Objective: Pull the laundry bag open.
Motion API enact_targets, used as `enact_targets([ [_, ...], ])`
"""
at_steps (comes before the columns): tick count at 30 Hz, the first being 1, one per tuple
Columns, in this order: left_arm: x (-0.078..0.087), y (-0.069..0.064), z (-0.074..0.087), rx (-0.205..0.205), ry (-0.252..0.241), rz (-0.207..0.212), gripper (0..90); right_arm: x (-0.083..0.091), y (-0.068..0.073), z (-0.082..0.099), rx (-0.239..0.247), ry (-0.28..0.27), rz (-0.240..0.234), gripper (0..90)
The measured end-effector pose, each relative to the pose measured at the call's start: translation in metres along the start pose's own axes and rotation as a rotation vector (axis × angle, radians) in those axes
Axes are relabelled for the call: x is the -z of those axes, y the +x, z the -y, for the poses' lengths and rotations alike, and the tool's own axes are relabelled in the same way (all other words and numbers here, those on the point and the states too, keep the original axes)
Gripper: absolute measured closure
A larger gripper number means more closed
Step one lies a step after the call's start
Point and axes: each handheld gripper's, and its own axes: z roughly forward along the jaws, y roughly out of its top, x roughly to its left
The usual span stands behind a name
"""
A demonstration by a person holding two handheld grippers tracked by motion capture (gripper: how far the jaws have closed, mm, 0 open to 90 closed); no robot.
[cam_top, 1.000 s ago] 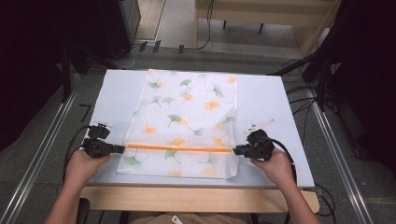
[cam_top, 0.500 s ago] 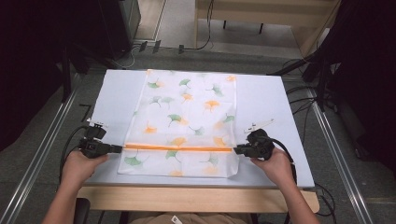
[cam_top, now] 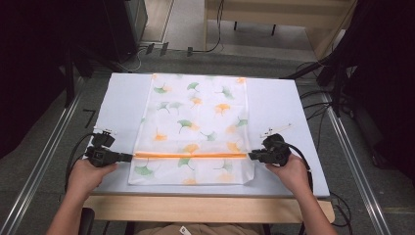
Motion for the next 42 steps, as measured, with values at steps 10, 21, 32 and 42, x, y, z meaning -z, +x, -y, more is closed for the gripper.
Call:
enact_targets([
  [10,-0.003,-0.002,0.0,-0.002,0.013,0.011,90.0,0.001,0.0,0.003,-0.014,0.002,0.003,80.4],
  [21,-0.004,-0.007,0.001,-0.058,-0.004,0.02,80.0,0.005,0.0,0.007,-0.016,-0.018,0.003,73.5],
  [32,0.002,-0.008,0.001,-0.079,-0.071,0.027,65.2,0.006,0.007,0.005,0.014,-0.065,0.016,56.5],
  [42,0.004,-0.011,-0.001,-0.126,-0.144,-0.005,45.0,0.007,0.006,0.006,0.05,-0.117,0.022,47.7],
])
